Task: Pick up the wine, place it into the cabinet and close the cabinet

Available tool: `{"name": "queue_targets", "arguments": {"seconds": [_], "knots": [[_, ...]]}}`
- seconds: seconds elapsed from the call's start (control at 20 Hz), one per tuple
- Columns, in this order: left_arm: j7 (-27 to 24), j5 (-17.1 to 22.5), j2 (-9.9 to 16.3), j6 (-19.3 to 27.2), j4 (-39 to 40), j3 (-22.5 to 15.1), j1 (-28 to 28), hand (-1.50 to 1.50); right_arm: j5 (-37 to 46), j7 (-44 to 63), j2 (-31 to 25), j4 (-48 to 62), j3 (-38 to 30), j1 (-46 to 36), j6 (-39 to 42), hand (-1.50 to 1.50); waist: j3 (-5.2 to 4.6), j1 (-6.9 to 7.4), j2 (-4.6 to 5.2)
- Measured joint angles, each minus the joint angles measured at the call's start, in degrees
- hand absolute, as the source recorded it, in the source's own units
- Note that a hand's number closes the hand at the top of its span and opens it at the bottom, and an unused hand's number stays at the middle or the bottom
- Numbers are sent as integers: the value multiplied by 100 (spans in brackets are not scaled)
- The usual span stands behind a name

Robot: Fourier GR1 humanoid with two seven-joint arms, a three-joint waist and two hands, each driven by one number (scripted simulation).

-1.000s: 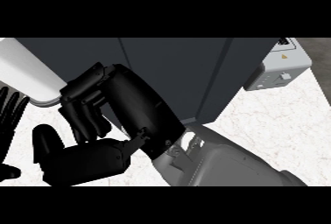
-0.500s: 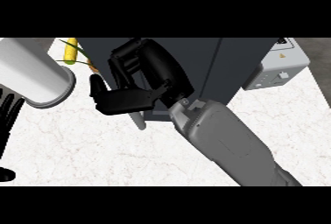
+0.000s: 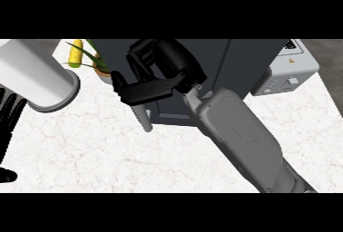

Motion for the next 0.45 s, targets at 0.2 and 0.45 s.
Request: {"name": "queue_targets", "arguments": {"seconds": [0.2, 0.45], "knots": [[127, 100, 53, -29, -90, 60, -10, -150, 78, -256, -23, 241, -32, -77, 231, 150, -15, 42, -35], [194, 68, -1, -39, -142, -2, -49, -150, 99, -505, -42, 454, -89, -148, 480, 150, -37, 65, -52]]}}
